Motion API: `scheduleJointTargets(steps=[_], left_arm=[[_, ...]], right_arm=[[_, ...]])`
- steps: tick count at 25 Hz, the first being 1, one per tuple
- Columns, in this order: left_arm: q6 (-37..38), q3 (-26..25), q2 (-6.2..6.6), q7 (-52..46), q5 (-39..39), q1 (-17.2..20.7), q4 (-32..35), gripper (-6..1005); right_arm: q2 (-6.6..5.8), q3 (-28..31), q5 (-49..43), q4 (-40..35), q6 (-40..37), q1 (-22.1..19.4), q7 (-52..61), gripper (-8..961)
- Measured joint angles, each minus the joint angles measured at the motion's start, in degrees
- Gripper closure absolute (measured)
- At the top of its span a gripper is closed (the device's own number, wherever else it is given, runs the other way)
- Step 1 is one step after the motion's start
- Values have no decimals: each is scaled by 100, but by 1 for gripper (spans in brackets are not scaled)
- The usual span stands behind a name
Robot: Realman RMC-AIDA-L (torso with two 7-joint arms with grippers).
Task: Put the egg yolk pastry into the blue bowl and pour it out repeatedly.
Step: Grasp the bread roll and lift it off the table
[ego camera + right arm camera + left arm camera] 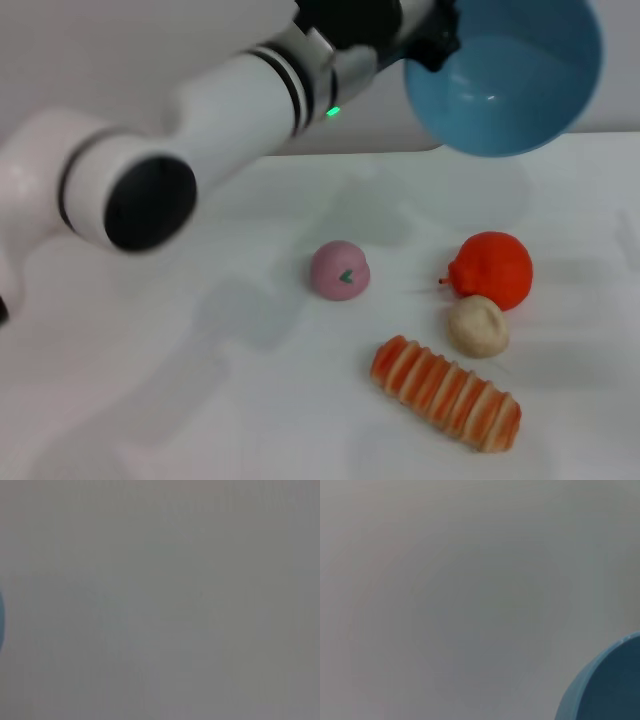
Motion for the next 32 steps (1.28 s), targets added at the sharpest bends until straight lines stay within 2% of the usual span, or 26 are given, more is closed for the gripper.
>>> scheduleJointTargets(steps=[3,10,14,15,17,19,23,27,32], left_arm=[[-1434,-759,2,-20,-160,-31,-241,1000],[-3283,-1757,33,-344,-103,-151,-347,1000],[-4514,-2340,45,-962,599,-508,-160,1001],[-4514,-2340,45,-962,599,-508,-160,1001],[-5065,-2388,45,-1461,1270,-626,-146,1001],[-5312,-2381,42,-1565,1415,-660,-138,1001],[-5904,-2444,44,-1850,1465,-822,130,1000],[-6151,-2523,61,-2018,1474,-893,347,1000],[-6136,-2542,62,-2022,1476,-861,440,1000]], right_arm=[[-7,2,0,20,56,17,12,340],[-18,2,-2,17,72,4,12,340],[-21,2,-2,16,76,4,11,340],[-21,2,-3,16,76,7,11,340],[-23,2,-3,16,77,9,11,341],[-31,-2,-18,17,77,13,12,341],[-32,-27,-31,13,78,10,14,341],[-37,-77,-116,-15,80,12,170,341],[-46,-139,-1182,-685,291,-110,1432,341]])
